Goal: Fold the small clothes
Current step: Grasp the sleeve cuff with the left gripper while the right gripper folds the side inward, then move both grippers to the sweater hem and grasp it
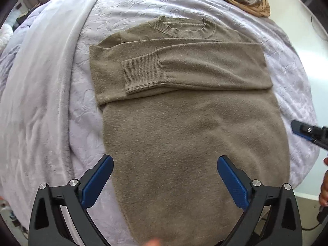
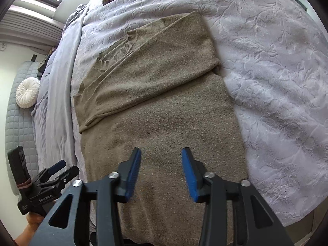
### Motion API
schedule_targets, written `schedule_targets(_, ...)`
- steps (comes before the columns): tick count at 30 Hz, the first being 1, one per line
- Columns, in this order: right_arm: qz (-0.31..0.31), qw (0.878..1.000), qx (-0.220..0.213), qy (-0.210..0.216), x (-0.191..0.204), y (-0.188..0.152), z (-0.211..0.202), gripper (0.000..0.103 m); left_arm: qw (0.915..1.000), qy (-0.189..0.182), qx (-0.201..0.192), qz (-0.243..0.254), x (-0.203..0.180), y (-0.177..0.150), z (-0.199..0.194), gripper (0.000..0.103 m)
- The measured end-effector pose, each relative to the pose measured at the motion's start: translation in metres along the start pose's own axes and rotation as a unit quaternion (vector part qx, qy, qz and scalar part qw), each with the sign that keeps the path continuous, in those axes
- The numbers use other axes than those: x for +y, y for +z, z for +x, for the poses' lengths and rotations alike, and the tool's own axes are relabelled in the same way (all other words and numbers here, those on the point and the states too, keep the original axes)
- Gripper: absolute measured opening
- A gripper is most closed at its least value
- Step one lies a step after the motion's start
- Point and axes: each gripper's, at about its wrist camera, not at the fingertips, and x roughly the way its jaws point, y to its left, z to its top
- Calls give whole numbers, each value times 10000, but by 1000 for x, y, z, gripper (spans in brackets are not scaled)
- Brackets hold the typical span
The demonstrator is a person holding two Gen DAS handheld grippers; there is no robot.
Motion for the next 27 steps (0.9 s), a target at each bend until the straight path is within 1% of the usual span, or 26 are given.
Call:
schedule_targets(2,-20,10000,-89,-29,2,-1,-4,57,9999,-20,111,87,-1,2,3,101)
schedule_targets(4,-53,9998,-181,-61,2,-1,-10,61,9994,-3,337,105,0,3,10,101)
schedule_targets(5,-93,9996,-263,-79,2,-3,-15,61,9986,37,512,93,0,3,15,101)
schedule_targets(6,-121,9994,-316,-94,2,-3,-19,61,9971,3,747,133,-1,1,20,101)
schedule_targets(8,-168,9989,-409,-163,-2,-8,-27,61,9954,-58,935,200,-4,1,26,101)
schedule_targets(12,-87,9982,-453,-371,-22,-19,-38,62,9942,76,957,494,-21,2,28,101)
schedule_targets(14,95,9982,-426,-418,-38,-25,-39,62,9936,118,930,637,-32,4,27,101)
schedule_targets(18,583,9972,-316,-359,-69,-35,-36,61,9928,169,885,783,-51,8,26,101)
schedule_targets(20,714,9967,-284,-273,-77,-36,-35,62,9931,198,851,776,-58,10,24,101)
schedule_targets(22,686,9971,-241,-227,-78,-33,-33,62,9937,244,820,719,-62,13,22,101)
schedule_targets(27,278,9995,-84,-131,-69,-18,-30,61,9963,385,706,291,-58,13,12,101)
